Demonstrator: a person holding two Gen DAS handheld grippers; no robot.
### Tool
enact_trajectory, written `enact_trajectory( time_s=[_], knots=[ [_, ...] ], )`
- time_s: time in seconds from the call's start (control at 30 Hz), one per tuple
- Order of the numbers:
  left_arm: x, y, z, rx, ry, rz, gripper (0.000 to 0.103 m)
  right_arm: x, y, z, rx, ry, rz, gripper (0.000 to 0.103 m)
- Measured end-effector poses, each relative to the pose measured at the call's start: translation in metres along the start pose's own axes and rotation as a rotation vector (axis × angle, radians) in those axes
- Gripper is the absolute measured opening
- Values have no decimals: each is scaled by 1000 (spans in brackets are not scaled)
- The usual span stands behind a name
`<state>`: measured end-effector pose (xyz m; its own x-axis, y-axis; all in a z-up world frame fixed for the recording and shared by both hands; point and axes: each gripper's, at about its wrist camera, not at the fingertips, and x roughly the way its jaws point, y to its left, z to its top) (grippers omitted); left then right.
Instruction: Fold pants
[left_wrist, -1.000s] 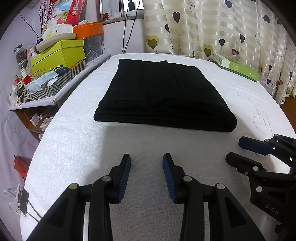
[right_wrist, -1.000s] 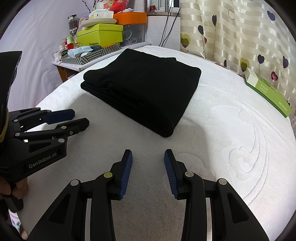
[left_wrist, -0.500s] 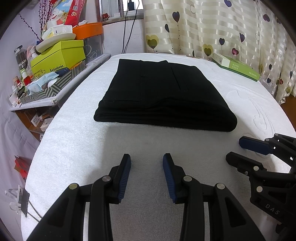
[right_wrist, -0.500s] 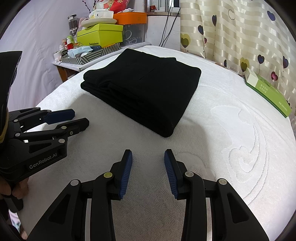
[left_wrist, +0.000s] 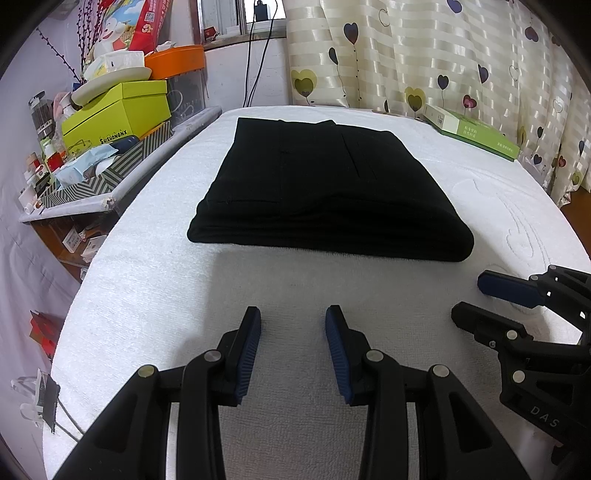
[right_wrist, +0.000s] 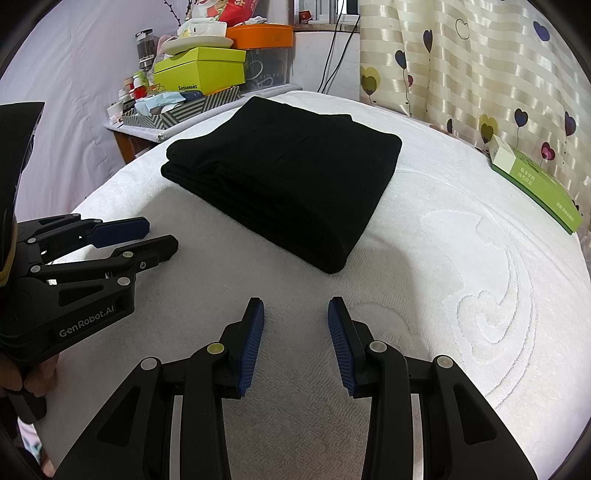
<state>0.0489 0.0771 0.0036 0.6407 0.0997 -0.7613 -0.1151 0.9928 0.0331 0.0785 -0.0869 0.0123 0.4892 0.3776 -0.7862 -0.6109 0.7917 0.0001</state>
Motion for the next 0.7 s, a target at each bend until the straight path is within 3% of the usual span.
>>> enact_trajectory(
  time_s=[0.7],
  knots=[
    [1, 1, 0, -4, 0, -3, 40, 0, 0, 0, 0, 0, 0, 37]
  ],
)
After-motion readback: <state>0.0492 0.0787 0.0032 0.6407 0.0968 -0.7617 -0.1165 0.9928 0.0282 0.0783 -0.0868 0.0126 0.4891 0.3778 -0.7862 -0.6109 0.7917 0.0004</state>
